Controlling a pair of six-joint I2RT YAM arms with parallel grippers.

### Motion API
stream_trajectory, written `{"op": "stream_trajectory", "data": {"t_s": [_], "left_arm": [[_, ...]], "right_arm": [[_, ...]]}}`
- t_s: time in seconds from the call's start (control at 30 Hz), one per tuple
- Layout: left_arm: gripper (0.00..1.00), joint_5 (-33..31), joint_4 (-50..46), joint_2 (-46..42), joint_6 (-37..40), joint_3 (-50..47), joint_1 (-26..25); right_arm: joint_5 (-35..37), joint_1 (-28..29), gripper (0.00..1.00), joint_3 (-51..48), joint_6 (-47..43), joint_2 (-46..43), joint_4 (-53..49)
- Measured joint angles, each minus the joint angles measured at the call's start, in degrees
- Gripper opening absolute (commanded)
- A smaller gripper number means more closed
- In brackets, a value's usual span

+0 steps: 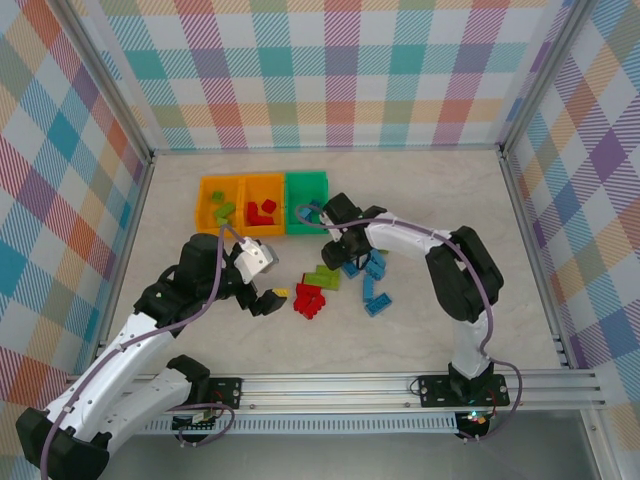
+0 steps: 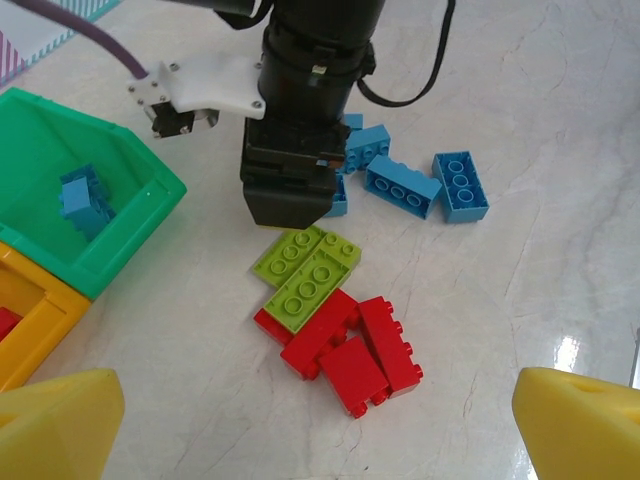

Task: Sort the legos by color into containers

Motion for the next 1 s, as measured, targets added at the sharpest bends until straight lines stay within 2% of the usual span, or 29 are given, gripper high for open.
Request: {"op": "stream_trajectory", "data": {"t_s": [0.43,0.63,0.83,1.0], "left_arm": [[1.00,-0.3,0.0,0.3,0.2,0.0,0.0],[1.00,-0.3,0.0,0.2,0.4,0.0,0.0],[1.00,-2.4,0.2,-0.2,0.4,-0.3,-0.3],[1.00,-5.4,0.2,-0.9,0.4,-0.3,-0.3]], "right_arm": [[1.6,-0.1,0.35,-1.9,0.1,1.9,0.3],[1.6,-0.1,0.28,-4.0,0.3,-5.9,2.0],[0.0,-0.1,0.28,-4.1,1.5,-16.6,13.9],[1.3,-0.1,0.29,-0.2,1.5,-12.0,26.1]]}}
